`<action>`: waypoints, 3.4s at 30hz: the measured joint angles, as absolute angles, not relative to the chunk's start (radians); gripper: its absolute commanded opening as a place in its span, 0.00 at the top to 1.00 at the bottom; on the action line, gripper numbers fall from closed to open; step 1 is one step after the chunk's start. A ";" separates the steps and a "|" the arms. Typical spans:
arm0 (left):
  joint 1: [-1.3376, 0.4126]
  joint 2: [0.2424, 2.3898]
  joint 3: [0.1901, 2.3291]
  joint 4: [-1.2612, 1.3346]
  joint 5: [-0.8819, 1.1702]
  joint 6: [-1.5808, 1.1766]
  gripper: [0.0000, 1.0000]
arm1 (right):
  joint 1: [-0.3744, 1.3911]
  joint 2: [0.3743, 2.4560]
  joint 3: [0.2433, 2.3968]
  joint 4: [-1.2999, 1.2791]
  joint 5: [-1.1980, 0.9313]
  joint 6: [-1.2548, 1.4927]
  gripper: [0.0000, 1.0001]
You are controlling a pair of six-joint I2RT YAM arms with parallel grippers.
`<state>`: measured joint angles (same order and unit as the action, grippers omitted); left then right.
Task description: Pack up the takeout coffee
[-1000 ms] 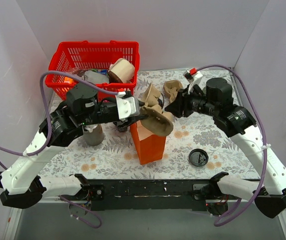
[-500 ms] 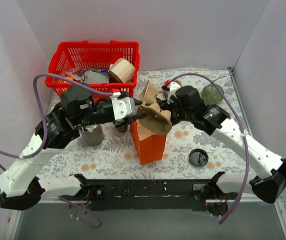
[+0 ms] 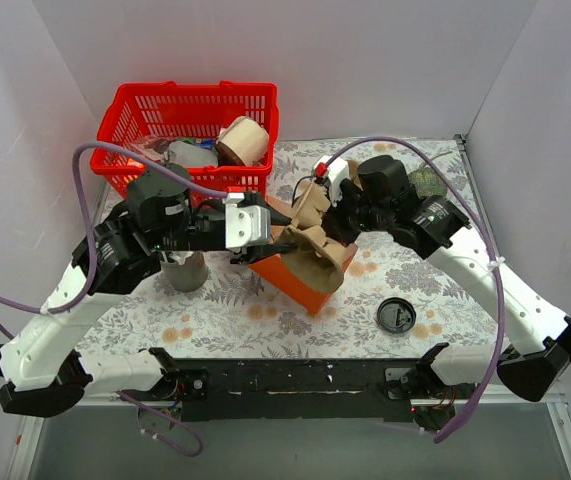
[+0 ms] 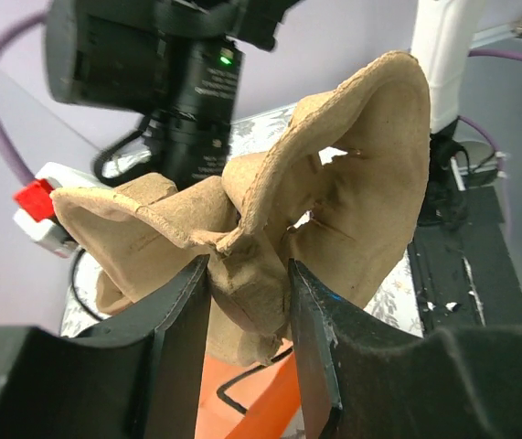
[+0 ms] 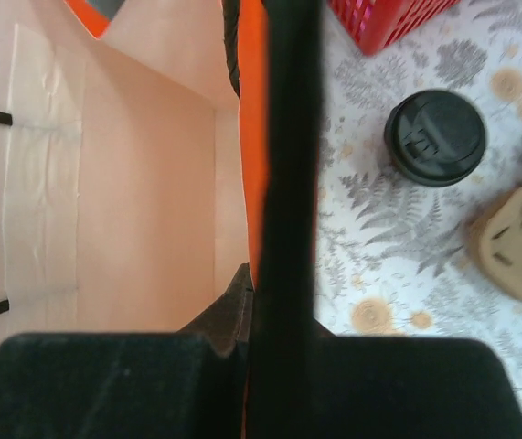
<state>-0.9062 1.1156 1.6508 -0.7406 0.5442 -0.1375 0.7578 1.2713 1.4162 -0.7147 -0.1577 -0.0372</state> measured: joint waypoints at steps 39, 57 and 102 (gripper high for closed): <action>-0.924 1.177 1.441 -0.530 0.229 -0.929 0.79 | 0.630 1.225 1.356 -0.763 -0.227 -0.321 0.99; -0.912 1.092 1.420 -0.590 0.207 -1.018 0.82 | 0.642 1.173 1.312 -0.718 -0.254 -0.337 0.99; -0.943 1.692 1.740 -1.158 -0.218 -1.106 0.63 | 0.643 1.119 1.184 -0.547 -0.151 0.067 0.99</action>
